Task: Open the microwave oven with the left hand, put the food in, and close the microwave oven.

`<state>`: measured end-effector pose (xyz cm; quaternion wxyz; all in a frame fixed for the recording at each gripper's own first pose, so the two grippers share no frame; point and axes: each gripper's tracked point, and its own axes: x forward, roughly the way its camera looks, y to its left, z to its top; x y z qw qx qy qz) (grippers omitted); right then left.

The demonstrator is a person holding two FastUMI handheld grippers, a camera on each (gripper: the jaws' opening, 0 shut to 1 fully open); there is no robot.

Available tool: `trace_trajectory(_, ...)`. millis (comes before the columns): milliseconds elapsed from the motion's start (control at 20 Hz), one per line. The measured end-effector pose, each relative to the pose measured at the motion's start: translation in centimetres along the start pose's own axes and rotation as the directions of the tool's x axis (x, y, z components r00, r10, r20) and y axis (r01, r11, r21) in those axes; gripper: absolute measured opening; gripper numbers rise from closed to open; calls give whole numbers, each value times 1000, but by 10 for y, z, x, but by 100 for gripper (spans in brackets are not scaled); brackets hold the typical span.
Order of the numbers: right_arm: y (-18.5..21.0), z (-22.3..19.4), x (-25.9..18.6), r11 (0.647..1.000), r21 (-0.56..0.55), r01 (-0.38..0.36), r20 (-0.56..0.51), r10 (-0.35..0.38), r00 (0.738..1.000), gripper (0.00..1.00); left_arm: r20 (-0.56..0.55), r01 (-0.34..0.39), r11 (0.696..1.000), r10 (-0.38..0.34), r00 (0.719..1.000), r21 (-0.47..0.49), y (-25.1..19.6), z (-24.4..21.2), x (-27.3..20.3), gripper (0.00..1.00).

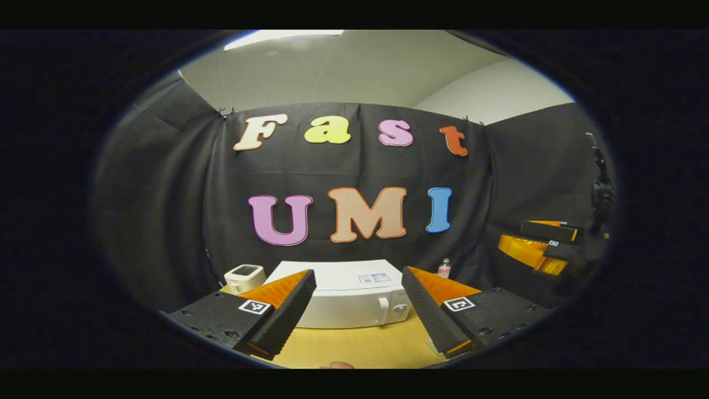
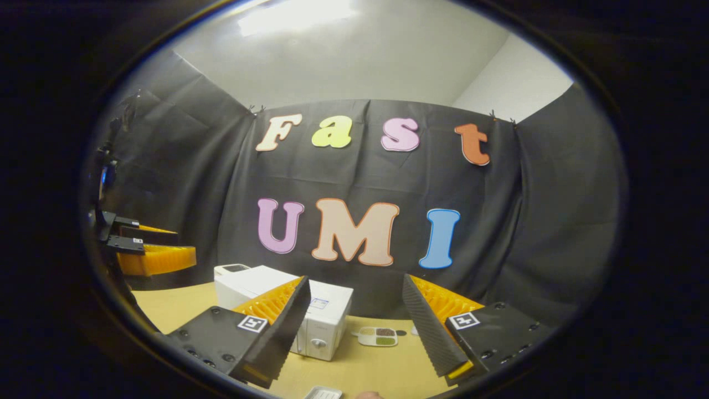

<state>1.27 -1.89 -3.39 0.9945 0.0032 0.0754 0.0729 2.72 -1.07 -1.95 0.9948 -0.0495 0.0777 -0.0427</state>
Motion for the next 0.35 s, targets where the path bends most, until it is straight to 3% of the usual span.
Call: trace_trajectory(350, 6, 5, 2, 1000, 0, -17, -3, 17, 1000, 96, -6, -7, 1000, 7, 1000, -2, 6, 1, 0, 98)
